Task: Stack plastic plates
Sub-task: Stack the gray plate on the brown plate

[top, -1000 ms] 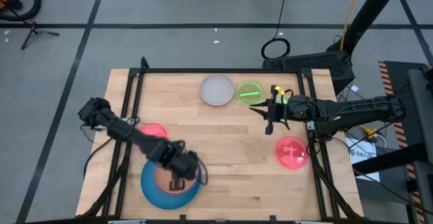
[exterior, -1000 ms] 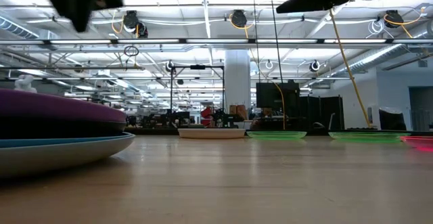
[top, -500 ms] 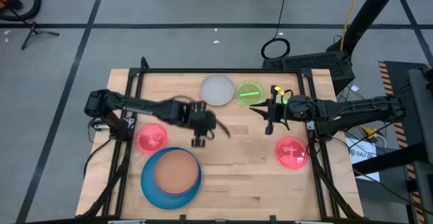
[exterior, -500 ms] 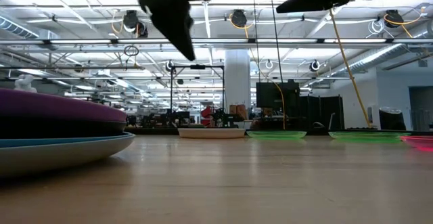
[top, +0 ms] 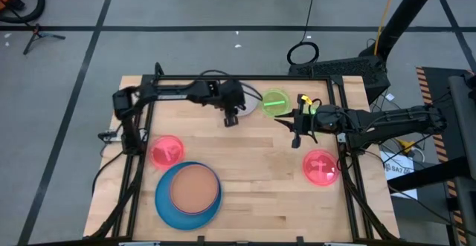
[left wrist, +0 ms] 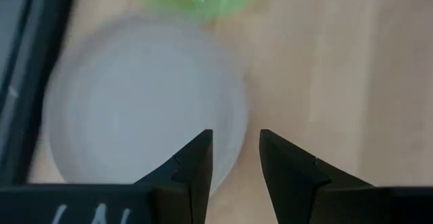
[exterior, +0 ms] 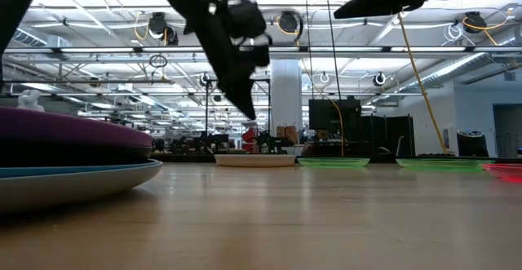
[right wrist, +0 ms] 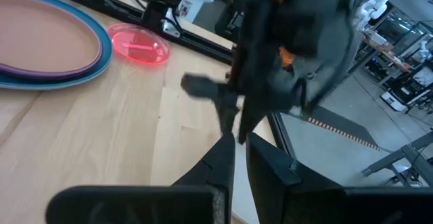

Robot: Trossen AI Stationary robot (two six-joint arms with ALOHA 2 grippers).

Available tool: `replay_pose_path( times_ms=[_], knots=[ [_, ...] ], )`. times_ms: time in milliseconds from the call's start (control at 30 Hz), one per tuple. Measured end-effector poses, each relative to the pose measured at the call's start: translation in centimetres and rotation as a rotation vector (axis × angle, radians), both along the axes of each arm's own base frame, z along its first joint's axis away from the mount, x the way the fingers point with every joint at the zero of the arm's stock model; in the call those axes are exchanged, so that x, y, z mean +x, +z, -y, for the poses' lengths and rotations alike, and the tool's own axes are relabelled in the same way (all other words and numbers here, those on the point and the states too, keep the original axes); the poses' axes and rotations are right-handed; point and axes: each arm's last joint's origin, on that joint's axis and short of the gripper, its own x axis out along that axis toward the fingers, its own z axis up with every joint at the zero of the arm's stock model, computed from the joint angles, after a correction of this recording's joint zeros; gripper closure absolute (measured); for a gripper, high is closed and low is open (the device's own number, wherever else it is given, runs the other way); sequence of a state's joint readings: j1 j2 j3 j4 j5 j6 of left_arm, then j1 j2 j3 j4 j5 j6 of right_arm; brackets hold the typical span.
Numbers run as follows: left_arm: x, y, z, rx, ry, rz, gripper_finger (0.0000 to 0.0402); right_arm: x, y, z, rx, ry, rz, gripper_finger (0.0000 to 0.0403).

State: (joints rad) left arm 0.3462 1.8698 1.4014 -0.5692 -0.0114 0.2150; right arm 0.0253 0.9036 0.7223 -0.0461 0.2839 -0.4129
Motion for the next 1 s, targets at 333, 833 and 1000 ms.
replay_pose_path(
  times_ms=[333, 833, 1000],
  knots=[
    [1.3, -5.7, -2.1, -0.032, 0.027, -0.070, 0.0273, -0.1, -0.2, 0.0, -0.013, 0.002, -0.024, 0.0371],
    [2.0, -6.8, -0.9, -0.055, -0.009, -0.129, 0.0273, -0.1, -0.3, 0.0, -0.018, 0.003, -0.038, 0.0371],
    [2.7, -4.2, -0.8, -0.059, -0.023, -0.149, 0.0273, -0.1, -0.3, 0.0, -0.018, 0.003, -0.038, 0.0371]
  ],
)
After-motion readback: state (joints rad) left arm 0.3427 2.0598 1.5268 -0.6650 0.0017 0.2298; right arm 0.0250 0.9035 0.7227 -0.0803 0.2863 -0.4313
